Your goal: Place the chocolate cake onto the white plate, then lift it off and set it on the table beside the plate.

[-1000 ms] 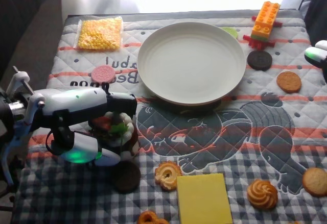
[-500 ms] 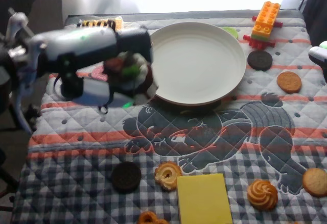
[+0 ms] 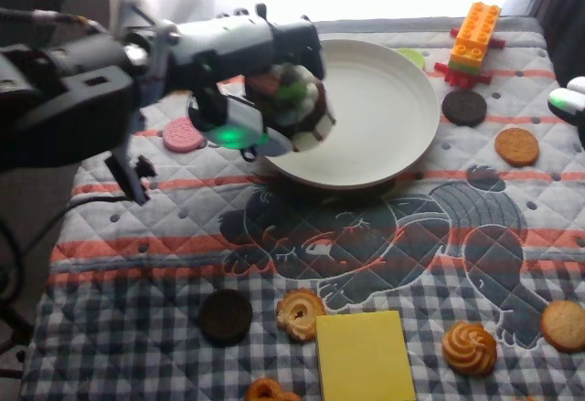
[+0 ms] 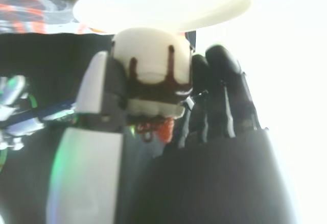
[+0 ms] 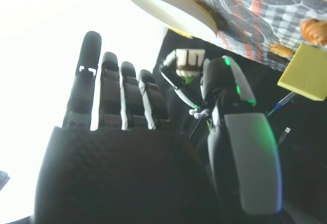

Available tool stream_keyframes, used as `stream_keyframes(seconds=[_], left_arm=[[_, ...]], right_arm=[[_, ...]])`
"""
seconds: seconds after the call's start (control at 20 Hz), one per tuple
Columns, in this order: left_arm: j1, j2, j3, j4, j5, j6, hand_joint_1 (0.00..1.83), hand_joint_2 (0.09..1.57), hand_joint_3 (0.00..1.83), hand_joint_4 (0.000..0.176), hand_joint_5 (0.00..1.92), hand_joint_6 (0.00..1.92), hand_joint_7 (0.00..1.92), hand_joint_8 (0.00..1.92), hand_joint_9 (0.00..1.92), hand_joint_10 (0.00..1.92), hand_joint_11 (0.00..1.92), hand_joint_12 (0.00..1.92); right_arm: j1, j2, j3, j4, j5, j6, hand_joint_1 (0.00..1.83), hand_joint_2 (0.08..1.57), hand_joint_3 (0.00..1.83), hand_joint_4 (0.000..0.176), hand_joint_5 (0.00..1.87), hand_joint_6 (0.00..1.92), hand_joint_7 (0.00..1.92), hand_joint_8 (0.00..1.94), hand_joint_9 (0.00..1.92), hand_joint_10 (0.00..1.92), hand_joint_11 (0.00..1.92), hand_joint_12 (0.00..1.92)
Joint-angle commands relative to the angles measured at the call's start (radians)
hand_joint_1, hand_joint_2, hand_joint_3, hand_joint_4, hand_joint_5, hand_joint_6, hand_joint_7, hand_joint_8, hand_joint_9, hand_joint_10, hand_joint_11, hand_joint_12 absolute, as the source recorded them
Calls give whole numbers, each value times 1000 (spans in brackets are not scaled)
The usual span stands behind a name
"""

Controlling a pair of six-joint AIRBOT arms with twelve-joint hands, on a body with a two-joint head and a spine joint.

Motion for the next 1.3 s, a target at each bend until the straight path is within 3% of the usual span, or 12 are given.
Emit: stream_keyframes(seconds=[0.0, 0.1, 0.2, 0.3, 0.35, 0.4, 0.5, 0.55, 0.6, 0.85, 1.1, 1.25], left_arm=[[-15, -12, 18, -13, -84, -3, 1251, 1184, 0, 2, 97, 1648, 184, 1462, 295, 1564, 282, 1851], [-15, -64, 58, -18, -59, -3, 1133, 1206, 3, 0, 84, 1503, 192, 1223, 239, 1410, 314, 1821], [-12, -114, 103, -29, -36, 1, 1151, 1159, 0, 0, 272, 1087, 316, 1021, 309, 1220, 317, 1637], [-9, -136, 124, -54, -34, 1, 1065, 1128, 0, 0, 275, 1171, 275, 1033, 189, 1187, 156, 1664], [-9, -142, 127, -57, -35, 1, 1050, 1120, 0, 15, 203, 1228, 208, 1068, 124, 1252, 92, 1723], [-11, -147, 129, -59, -36, 1, 1046, 1119, 0, 52, 158, 1126, 147, 990, 69, 1208, 20, 1718], [-11, -151, 130, -60, -40, 2, 721, 1094, 0, 129, 36, 327, 9, 100, 2, 110, 0, 538], [-11, -151, 129, -63, -44, 2, 645, 1092, 0, 150, 6, 67, 1, 19, 0, 21, 0, 107], [-9, -145, 123, -69, -53, 2, 643, 1059, 0, 171, 0, 13, 0, 3, 0, 3, 0, 21], [-1, -65, 59, -80, -115, 2, 480, 955, 0, 176, 0, 0, 0, 0, 0, 0, 0, 0], [55, 109, -108, -44, -247, 5, 408, 1000, 0, 176, 0, 0, 0, 0, 0, 0, 0, 0], [103, 211, -204, -15, -316, 6, 677, 1068, 15, 174, 0, 0, 0, 0, 0, 0, 0, 0]], right_arm=[[6, 2, 7, 11, 121, -2, 587, 1284, 0, 0, 7, 2, 41, 3, 94, 69, 0, 1263], [6, -2, 10, 11, 121, -2, 608, 1274, 0, 0, 29, 6, 59, 4, 98, 68, 0, 1207], [5, -2, 11, 11, 121, -2, 609, 1270, 0, 0, 38, 4, 67, 3, 109, 76, 0, 1308], [4, -2, 11, 11, 120, -2, 624, 1269, 0, 0, 40, 4, 67, 2, 109, 77, 0, 1318], [4, -2, 11, 11, 120, -2, 623, 1265, 0, 0, 42, 3, 77, 3, 119, 88, 0, 1344], [4, -2, 11, 11, 120, -2, 611, 1265, 0, 0, 41, 2, 80, 4, 125, 94, 0, 1355], [4, -3, 11, 11, 120, -2, 582, 1266, 0, 0, 26, 0, 66, 3, 94, 87, 0, 1302], [4, -4, 11, 11, 120, -2, 567, 1269, 1, 0, 20, 0, 60, 1, 96, 90, 0, 1310], [4, -4, 11, 11, 121, -2, 573, 1273, 3, 0, 11, 0, 45, 0, 81, 84, 0, 1312], [4, -3, 8, 11, 121, -1, 643, 1237, 0, 0, 0, 0, 24, 0, 91, 122, 0, 1410], [4, 7, 2, 3, 122, 13, 554, 1233, 0, 0, 0, 0, 3, 0, 51, 142, 0, 1277], [10, 7, 3, -2, 122, 22, 546, 1255, 5, 0, 0, 0, 19, 4, 0, 491, 0, 1554]])
